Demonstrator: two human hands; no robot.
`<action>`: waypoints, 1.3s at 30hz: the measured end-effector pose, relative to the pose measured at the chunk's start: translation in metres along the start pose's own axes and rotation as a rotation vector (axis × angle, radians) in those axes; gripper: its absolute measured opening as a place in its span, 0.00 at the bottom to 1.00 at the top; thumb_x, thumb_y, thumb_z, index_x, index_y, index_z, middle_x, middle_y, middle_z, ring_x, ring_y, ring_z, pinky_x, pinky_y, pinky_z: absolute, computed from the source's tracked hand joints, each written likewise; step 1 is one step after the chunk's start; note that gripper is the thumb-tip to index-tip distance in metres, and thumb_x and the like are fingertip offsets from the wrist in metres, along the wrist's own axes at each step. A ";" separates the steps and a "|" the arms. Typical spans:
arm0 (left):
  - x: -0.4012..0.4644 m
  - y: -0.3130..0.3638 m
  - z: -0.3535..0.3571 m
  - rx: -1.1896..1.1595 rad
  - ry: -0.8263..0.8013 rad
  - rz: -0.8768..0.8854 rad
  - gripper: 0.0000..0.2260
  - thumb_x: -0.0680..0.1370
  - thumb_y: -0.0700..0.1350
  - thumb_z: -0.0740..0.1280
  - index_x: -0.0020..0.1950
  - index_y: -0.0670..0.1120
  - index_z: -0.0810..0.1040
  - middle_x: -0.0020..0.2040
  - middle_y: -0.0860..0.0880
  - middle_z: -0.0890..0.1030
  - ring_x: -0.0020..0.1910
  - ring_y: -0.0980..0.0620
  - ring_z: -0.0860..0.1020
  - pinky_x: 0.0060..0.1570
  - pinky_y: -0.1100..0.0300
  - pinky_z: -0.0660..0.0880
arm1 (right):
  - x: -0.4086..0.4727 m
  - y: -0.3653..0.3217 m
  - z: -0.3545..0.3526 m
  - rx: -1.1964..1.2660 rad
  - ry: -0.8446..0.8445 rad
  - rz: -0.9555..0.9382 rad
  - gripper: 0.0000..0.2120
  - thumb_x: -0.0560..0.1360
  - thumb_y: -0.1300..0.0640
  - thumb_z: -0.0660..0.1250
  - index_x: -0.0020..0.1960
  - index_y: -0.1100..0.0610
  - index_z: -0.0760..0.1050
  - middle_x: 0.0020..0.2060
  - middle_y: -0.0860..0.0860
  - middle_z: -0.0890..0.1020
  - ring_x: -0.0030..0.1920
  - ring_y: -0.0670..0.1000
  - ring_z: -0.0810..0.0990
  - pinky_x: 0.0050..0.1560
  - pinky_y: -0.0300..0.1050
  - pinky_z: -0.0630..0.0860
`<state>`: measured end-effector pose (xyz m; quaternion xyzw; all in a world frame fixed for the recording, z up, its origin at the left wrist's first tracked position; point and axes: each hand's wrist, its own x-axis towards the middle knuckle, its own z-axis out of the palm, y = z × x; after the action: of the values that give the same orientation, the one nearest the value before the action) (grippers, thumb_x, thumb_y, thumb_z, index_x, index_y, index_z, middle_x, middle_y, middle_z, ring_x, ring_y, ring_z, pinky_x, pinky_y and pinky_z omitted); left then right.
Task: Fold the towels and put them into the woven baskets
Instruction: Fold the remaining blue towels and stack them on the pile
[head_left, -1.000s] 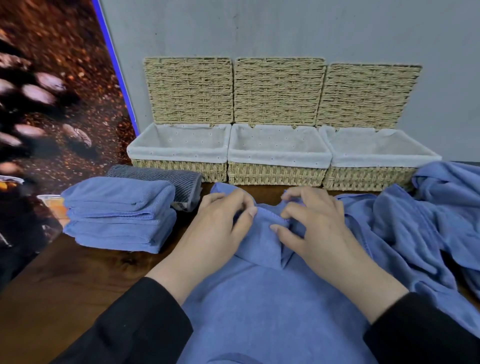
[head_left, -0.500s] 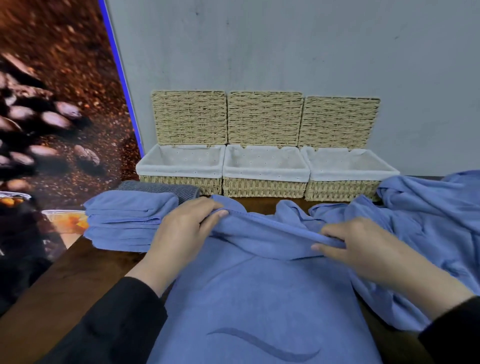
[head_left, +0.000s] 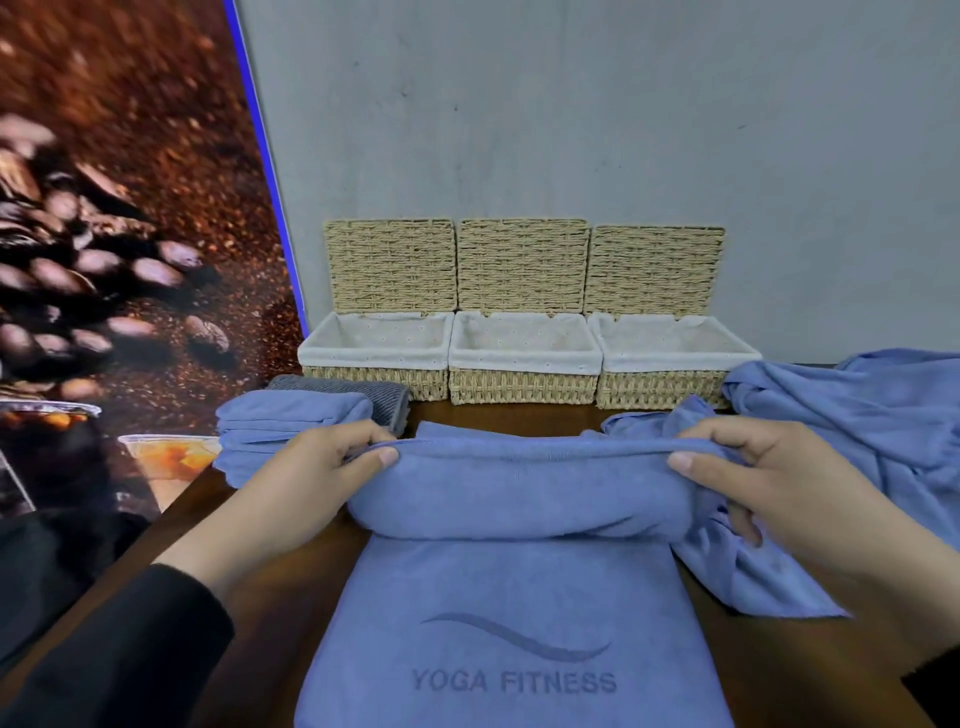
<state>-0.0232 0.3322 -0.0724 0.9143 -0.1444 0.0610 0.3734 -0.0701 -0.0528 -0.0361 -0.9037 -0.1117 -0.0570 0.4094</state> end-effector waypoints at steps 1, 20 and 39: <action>0.004 0.003 -0.002 0.050 -0.029 -0.045 0.07 0.83 0.50 0.65 0.46 0.55 0.81 0.35 0.52 0.82 0.36 0.53 0.80 0.40 0.56 0.74 | 0.005 0.000 0.000 0.008 0.000 0.025 0.07 0.79 0.53 0.69 0.45 0.53 0.83 0.23 0.51 0.73 0.22 0.51 0.75 0.26 0.38 0.71; -0.010 0.006 0.018 -0.035 0.305 0.040 0.08 0.85 0.50 0.60 0.53 0.56 0.78 0.43 0.44 0.82 0.43 0.48 0.80 0.46 0.49 0.76 | 0.001 0.011 0.048 0.056 0.311 -0.115 0.07 0.82 0.59 0.66 0.52 0.51 0.82 0.34 0.35 0.79 0.35 0.28 0.75 0.36 0.24 0.68; -0.034 -0.026 0.039 0.109 0.185 0.030 0.13 0.83 0.45 0.64 0.58 0.64 0.78 0.43 0.61 0.83 0.40 0.59 0.80 0.39 0.69 0.71 | -0.015 0.042 0.067 -0.083 0.228 -0.041 0.05 0.82 0.54 0.66 0.53 0.48 0.80 0.39 0.33 0.82 0.44 0.35 0.81 0.40 0.25 0.70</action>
<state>-0.0471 0.3296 -0.1250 0.9214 -0.1193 0.1586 0.3341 -0.0736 -0.0315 -0.1137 -0.9051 -0.0805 -0.1723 0.3804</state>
